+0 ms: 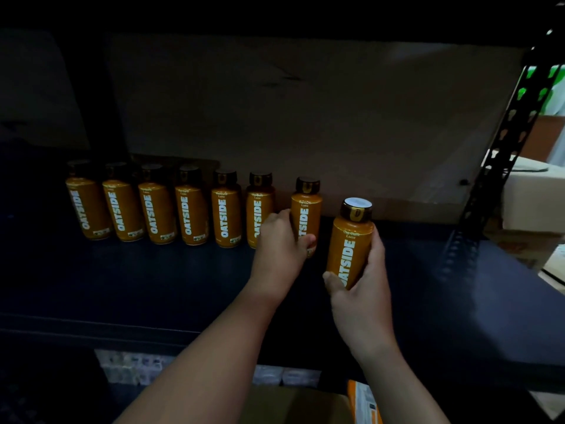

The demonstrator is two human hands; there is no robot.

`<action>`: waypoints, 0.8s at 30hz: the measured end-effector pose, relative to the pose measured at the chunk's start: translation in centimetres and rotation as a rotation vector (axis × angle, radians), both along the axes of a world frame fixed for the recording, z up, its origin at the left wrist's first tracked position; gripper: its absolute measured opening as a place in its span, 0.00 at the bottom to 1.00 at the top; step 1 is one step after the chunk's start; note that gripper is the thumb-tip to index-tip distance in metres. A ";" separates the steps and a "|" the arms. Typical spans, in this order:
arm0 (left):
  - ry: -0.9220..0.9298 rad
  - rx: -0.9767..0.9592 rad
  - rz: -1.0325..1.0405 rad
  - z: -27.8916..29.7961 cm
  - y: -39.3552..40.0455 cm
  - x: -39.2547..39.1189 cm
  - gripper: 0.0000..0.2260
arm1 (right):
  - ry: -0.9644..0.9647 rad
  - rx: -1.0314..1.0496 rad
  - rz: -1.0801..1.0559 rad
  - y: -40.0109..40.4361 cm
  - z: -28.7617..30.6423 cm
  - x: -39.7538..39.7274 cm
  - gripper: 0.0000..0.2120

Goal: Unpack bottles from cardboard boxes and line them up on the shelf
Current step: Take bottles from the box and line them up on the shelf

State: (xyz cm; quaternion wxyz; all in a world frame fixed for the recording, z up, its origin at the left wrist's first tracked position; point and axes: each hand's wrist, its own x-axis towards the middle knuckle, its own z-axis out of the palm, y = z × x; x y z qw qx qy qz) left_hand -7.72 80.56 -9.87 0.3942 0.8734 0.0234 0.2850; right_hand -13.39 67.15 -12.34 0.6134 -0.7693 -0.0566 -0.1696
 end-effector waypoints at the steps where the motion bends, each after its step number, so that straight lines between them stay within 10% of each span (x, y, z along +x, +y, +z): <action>1: -0.008 0.001 0.009 -0.2 0.1 0.3 0.22 | -0.004 -0.013 -0.001 0.0 0.0 0.0 0.49; 24: -0.033 -0.063 0.176 -1.4 0.4 0.4 0.21 | 0.134 -0.284 -0.093 2.7 2.2 8.0 0.48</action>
